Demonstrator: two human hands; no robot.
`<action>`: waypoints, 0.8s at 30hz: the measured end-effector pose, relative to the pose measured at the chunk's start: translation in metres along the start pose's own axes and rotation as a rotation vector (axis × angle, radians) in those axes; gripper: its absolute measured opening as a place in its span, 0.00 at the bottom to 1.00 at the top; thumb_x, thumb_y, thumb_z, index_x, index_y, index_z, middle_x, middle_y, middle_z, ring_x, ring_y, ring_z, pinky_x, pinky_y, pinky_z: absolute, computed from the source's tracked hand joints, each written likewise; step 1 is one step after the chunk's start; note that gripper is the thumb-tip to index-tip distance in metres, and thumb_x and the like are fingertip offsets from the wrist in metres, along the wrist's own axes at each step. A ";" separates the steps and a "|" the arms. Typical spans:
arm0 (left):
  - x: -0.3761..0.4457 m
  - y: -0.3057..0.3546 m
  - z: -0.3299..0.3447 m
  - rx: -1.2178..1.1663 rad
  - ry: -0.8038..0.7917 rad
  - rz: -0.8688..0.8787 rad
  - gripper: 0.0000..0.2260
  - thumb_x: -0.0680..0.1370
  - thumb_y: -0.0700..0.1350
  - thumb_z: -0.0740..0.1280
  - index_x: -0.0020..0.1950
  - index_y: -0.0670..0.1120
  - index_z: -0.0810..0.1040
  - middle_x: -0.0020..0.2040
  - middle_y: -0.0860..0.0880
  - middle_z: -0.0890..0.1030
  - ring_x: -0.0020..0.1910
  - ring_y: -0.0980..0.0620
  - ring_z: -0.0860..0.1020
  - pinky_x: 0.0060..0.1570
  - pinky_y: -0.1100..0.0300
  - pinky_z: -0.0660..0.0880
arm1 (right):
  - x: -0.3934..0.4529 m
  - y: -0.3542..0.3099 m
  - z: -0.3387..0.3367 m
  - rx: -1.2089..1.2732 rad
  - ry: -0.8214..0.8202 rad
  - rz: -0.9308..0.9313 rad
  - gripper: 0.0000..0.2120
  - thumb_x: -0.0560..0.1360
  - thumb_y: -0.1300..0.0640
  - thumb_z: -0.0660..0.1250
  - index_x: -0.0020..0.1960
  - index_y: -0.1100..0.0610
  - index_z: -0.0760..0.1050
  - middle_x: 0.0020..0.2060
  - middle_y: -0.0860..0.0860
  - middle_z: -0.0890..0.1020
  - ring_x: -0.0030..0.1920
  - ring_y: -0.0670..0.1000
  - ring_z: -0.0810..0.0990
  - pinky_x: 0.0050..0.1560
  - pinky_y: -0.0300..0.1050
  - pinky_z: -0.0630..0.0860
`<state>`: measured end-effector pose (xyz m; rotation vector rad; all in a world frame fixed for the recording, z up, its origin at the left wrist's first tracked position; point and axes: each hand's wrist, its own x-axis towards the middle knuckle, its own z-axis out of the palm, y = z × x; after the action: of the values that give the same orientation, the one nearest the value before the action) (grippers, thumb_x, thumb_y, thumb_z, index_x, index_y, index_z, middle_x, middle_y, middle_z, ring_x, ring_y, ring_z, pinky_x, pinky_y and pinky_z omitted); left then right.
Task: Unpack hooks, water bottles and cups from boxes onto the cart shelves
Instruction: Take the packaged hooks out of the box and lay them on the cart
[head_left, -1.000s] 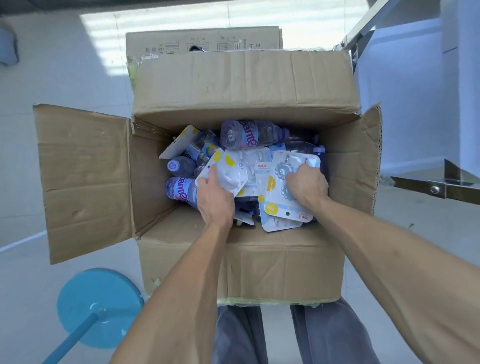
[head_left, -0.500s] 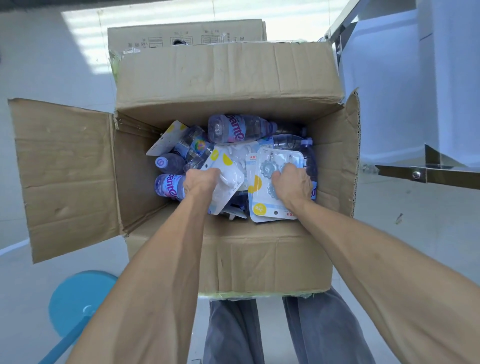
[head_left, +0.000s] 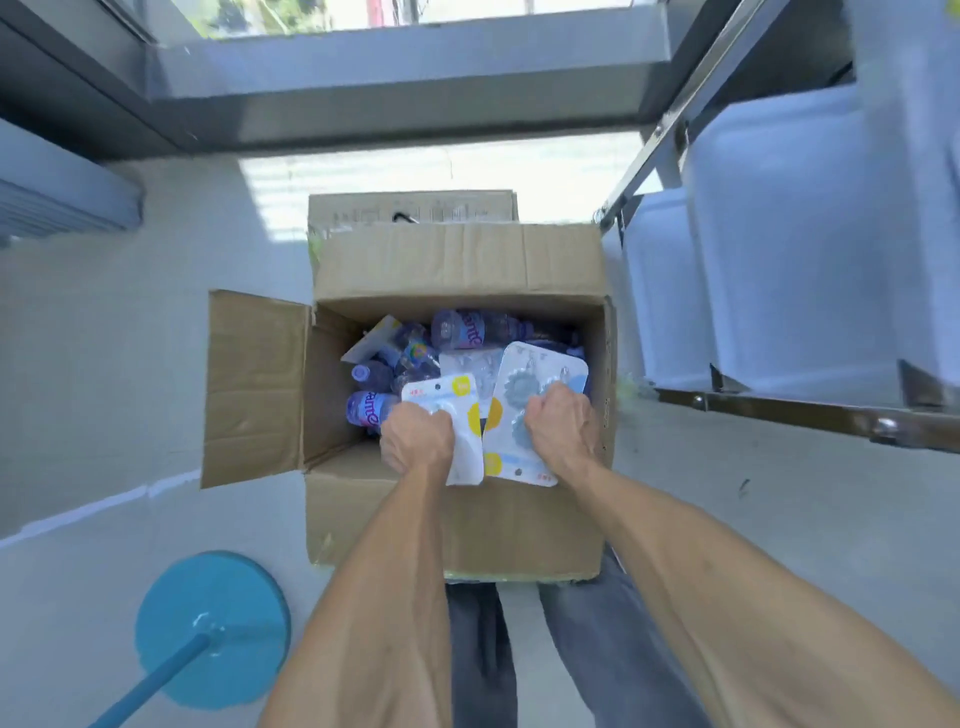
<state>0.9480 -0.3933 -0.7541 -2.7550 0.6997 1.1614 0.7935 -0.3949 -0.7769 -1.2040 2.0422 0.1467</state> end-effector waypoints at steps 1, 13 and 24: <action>-0.027 -0.009 -0.014 0.012 -0.022 -0.004 0.13 0.77 0.45 0.65 0.56 0.37 0.79 0.57 0.37 0.81 0.56 0.38 0.79 0.51 0.53 0.75 | -0.019 -0.008 -0.022 -0.011 -0.007 -0.015 0.10 0.78 0.57 0.56 0.48 0.61 0.73 0.50 0.63 0.80 0.50 0.63 0.78 0.42 0.48 0.65; -0.328 -0.004 -0.147 -0.096 0.093 0.037 0.12 0.81 0.41 0.60 0.59 0.36 0.78 0.57 0.35 0.79 0.57 0.37 0.78 0.54 0.50 0.74 | -0.206 -0.010 -0.276 -0.065 0.005 -0.246 0.11 0.77 0.60 0.58 0.51 0.58 0.79 0.50 0.57 0.83 0.53 0.58 0.82 0.45 0.46 0.75; -0.557 0.133 -0.082 0.025 0.308 0.588 0.15 0.81 0.49 0.57 0.48 0.40 0.78 0.49 0.38 0.82 0.51 0.38 0.81 0.46 0.52 0.74 | -0.235 0.185 -0.508 -0.030 0.299 -0.257 0.14 0.79 0.52 0.58 0.53 0.58 0.78 0.52 0.58 0.82 0.54 0.59 0.82 0.49 0.48 0.77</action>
<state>0.6046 -0.3189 -0.2942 -2.8143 1.6251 0.7695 0.4369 -0.3516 -0.3096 -1.5713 2.1158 -0.1350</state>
